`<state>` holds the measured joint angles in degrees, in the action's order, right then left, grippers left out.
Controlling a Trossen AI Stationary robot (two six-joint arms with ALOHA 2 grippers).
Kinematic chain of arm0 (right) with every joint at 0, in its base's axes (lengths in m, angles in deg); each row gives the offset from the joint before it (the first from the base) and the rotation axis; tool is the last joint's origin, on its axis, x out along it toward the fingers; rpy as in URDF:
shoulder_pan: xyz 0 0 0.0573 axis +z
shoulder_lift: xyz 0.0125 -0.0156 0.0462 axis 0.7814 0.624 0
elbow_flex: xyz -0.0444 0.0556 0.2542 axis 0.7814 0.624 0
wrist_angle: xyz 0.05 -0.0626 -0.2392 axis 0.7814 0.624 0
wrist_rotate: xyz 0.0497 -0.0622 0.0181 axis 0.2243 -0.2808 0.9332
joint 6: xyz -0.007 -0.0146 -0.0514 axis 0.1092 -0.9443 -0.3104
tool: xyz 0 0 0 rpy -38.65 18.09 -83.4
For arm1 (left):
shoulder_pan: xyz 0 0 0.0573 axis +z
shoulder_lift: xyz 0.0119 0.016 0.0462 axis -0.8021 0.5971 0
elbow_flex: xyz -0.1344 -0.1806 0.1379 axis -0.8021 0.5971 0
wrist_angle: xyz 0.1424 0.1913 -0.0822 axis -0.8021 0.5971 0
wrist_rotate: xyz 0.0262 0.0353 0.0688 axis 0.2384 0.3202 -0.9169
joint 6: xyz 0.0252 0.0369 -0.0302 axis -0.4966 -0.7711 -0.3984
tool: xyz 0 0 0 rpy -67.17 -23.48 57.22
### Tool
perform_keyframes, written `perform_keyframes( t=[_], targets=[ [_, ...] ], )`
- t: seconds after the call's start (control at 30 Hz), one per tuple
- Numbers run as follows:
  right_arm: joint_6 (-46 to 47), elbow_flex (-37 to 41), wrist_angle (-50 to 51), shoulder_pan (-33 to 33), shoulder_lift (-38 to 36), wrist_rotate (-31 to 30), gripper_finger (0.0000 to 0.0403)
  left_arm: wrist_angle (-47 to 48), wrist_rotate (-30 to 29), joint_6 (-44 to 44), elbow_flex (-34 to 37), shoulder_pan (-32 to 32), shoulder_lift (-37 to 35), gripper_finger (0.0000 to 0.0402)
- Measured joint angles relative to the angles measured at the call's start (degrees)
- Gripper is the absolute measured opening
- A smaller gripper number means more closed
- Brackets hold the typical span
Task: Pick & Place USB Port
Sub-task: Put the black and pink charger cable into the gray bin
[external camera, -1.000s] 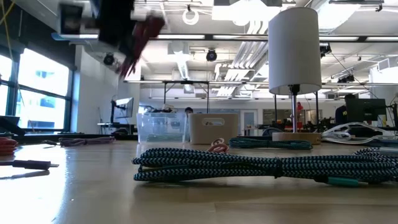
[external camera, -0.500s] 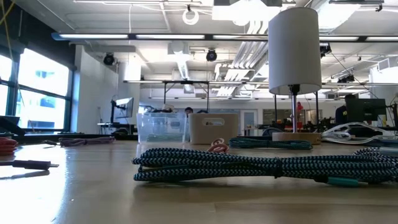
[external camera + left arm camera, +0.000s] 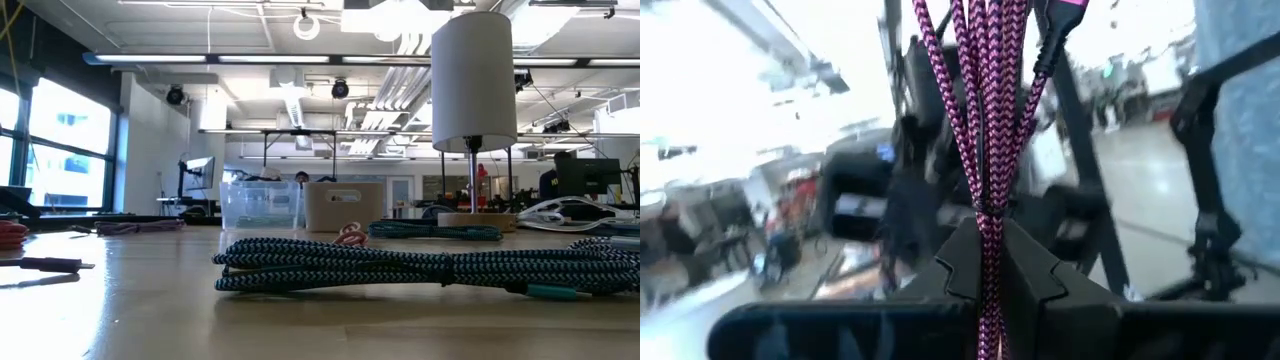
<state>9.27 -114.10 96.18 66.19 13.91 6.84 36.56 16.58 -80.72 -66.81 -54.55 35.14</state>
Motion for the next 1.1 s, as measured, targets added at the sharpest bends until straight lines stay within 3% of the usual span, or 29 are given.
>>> perform_keyframes(
  t=[0.43, 1.1],
  targets=[
    [-0.3, 0.0, -2.3, -0.2, 0.0, 3.7, 0.0194, -3.4, -0.1, 0.4, 0.0, -0.7, 3.7, 0.0009],
    [0.0, -0.1, -6.1, -2.3, 2.9, 7.3, 0.0186, -4.3, -0.1, 0.0, 0.0, -0.7, 3.8, 0.0009]
  ],
)
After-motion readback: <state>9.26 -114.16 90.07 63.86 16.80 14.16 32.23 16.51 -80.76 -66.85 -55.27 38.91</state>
